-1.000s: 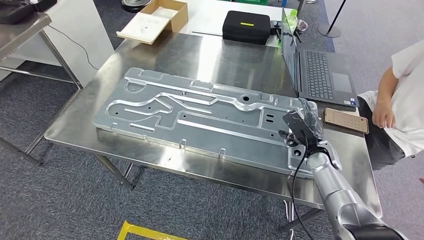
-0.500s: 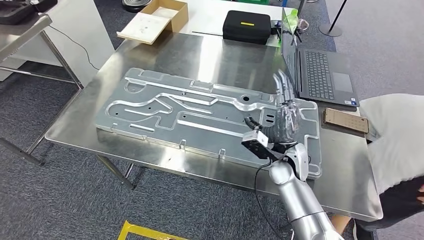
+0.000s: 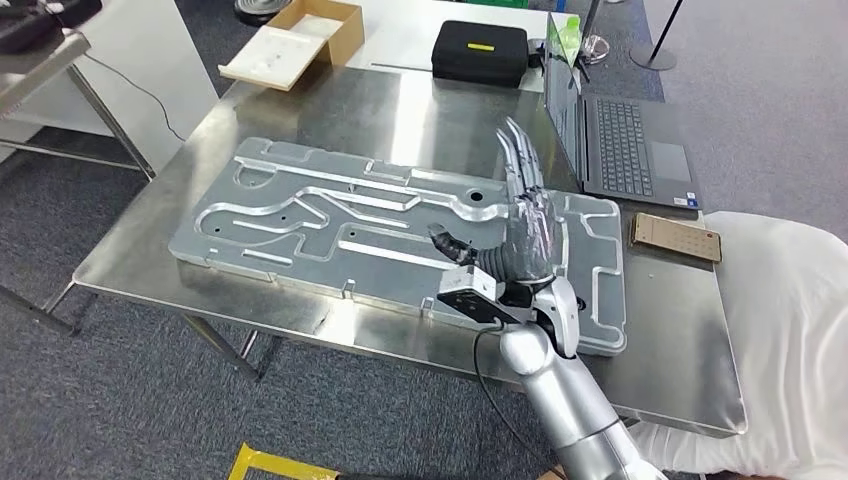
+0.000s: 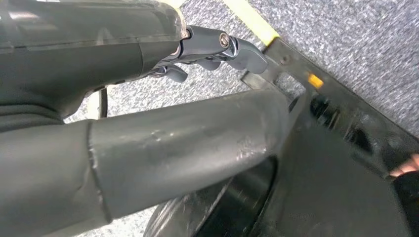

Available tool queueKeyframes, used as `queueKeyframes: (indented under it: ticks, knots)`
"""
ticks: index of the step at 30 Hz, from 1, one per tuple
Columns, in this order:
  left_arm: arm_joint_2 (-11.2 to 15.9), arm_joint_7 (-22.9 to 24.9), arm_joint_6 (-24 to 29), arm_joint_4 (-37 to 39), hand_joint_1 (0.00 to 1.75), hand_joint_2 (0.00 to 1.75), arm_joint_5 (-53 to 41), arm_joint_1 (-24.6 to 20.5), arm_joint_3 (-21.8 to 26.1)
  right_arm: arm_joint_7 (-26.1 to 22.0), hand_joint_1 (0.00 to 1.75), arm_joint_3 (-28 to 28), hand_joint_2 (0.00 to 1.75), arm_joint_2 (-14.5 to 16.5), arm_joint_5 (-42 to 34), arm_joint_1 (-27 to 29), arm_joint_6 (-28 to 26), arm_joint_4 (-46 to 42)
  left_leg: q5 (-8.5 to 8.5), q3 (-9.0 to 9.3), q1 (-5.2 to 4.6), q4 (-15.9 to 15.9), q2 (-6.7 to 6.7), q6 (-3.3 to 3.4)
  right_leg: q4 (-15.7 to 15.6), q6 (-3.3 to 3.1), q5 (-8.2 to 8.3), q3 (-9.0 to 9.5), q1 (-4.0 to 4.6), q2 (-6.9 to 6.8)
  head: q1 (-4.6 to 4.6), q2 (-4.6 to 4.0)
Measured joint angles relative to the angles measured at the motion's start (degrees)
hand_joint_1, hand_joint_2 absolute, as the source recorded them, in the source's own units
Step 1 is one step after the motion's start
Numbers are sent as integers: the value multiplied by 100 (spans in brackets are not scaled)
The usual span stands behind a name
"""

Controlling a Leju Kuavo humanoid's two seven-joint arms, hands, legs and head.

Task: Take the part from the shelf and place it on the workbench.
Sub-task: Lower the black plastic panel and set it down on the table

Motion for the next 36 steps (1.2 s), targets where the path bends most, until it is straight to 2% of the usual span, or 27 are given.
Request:
queueKeyframes:
  ticks: [2, 4, 5, 7, 8, 9, 10, 12, 13, 14, 15, 17, 19, 20, 22, 23, 24, 25, 26, 28, 30, 32, 34, 36]
  knots:
    - [-8, 5, -6, 0, 0, 0, 0, -12, -26, 13, 0, 100, 0, 39, -7, -26, 14, -18, 11, 14, -7, -38, -8, 50, -1, 56, 5, -10, 4, 1, -1, 0]
    - [-20, 5, -10, 0, 0, 0, 0, -14, -45, 16, 0, 152, 0, 61, -12, -49, 17, -38, 43, 30, 13, -78, -7, 116, 143, 114, -105, -65, -6, 0, 1, 0]
    - [-25, 5, -11, 0, 0, 0, 0, -16, -52, 16, 0, 165, 0, 64, -13, -60, 17, -49, 56, 37, 26, -96, -4, 146, 358, 143, -239, -160, -12, -1, 1, 0]
    - [-26, 6, -12, 0, 0, 0, 0, -20, -61, 20, 0, 179, 0, 65, -17, -67, 19, -59, 59, 33, 24, -98, -1, 176, 1043, 187, -577, -483, -40, -3, 1, 0]
    - [-27, 8, -13, 0, 0, 0, 0, -20, -64, 23, 0, 185, 0, 65, -23, -62, 22, -59, 59, 31, 22, -97, 0, 179, 1351, 203, -680, -637, -53, -4, 1, 0]
    - [-27, 10, -13, 0, 0, 0, 0, -20, -66, 27, 0, 197, 0, 65, -32, -59, 28, -59, 58, 31, 21, -96, 0, 180, 1503, 213, -682, -719, -66, -5, 1, 0]
    - [-28, 13, -14, 0, 0, 0, 0, -20, -67, 29, 0, 215, 0, 66, -41, -60, 35, -59, 57, 36, 22, -95, -1, 178, 1448, 214, -575, -698, -78, -6, 2, 0]
    - [-36, 17, -16, 0, 0, 0, -1, -19, -72, 34, 0, 260, 0, 68, -51, -70, 46, -63, 50, 56, 22, -94, -5, 168, 772, 189, -179, -370, -91, -12, 2, 0]
    - [-42, 19, -16, 0, 0, 0, -2, -20, -74, 35, 0, 280, 0, 72, -50, -80, 49, -68, 47, 58, 16, -92, -7, 152, 403, 166, -47, -189, -81, -14, 2, 0]
    - [-46, 19, -16, 0, 0, 0, -2, -23, -77, 38, 0, 298, 0, 76, -49, -90, 47, -74, 47, 52, 11, -93, -9, 125, 135, 142, 28, -65, -65, -15, 1, 0]
    - [-50, 20, -16, 0, 0, 0, -2, -27, -79, 46, 0, 316, 0, 81, -43, -98, 43, -82, 49, 44, 9, -94, -10, 93, 1, 120, 39, -11, -46, -12, 1, 0]
    - [-53, 22, -16, 0, 0, 0, -1, -33, -84, 73, 0, 359, 0, 86, -20, -107, 28, -96, 58, 37, 11, -110, -9, 17, -50, 70, 44, -5, -28, 0, -1, 0]
    - [-54, 25, -14, 0, 0, 0, 0, -33, -93, 109, 0, 407, 0, 83, 40, -115, 13, -113, -33, 0, 23, -5, -7, -35, -117, 3, 79, 28, -46, -4, -3, 0]
    - [-54, 27, -13, 0, 0, 0, 0, -33, -100, 126, 0, 433, 0, 81, 88, -124, 6, -119, -160, -85, 28, 190, -7, -54, -149, -36, 96, 44, -58, -13, -4, 0]
    - [-54, 32, -13, 0, 0, 0, 0, -29, -112, 168, 0, 501, 0, 73, 247, -135, -21, -123, -506, -401, 34, 857, -6, -84, -159, -80, 102, 43, -49, -43, -7, 0]
    - [-55, 36, -14, 0, 0, 0, 0, -25, -116, 188, 0, 543, 0, 66, 344, -133, -42, -123, -621, -561, 35, 1180, -6, -98, -153, -94, 100, 36, -41, -59, -6, 0]
    - [-55, 40, -16, 0, 0, 0, 0, -20, -119, 207, 0, 587, 0, 56, 440, -130, -60, -123, -640, -653, 37, 1359, -5, -111, -145, -96, 95, 31, -36, -76, -6, 0]
    - [-55, 45, -17, 0, 0, 0, 0, -16, -122, 218, 0, 630, 0, 44, 520, -128, -75, -123, -552, -643, 39, 1327, -1, -119, -132, -93, 88, 28, -37, -94, -5, 0]
    - [-52, 50, -19, 0, 0, 0, 0, -16, -125, 224, 0, 670, 0, 32, 572, -127, -84, -126, -381, -532, 41, 1097, 11, -122, -112, -84, 76, 27, -40, -111, -6, 0]
    - [-48, 57, -19, 0, 0, 0, 0, -26, -131, 231, 0, 729, 0, 16, 620, -128, -91, -142, -68, -195, 26, 386, 137, -105, -49, -41, 33, 22, -32, -158, -7, 0]
    - [-46, 60, -23, 0, 0, 0, 1, -44, -144, 241, 0, 771, 0, 5, 664, -129, -108, -167, 20, -32, -2, 17, 215, -34, 1, 12, -3, 11, -3, -215, -2, 0]
    - [-47, 62, -27, 0, 0, 0, 3, -48, -158, 249, 0, 815, 0, -8, 714, -128, -130, -190, 31, -37, -18, -10, 137, 51, 6, 62, -11, 11, 6, -280, 3, 0]
    - [-48, 63, -28, 0, 0, 0, 4, -37, -166, 255, 0, 852, 0, -17, 752, -128, -150, -223, 68, -38, -9, -36, 58, 116, 106, 129, -101, -19, -19, -252, 2, 0]
    - [-46, 65, -28, 0, 0, 0, 4, -34, -173, 274, 0, 872, 0, -29, 790, -126, -171, -255, 96, -44, 4, -52, -14, 172, 588, 185, -403, -232, -48, -134, 2, 0]
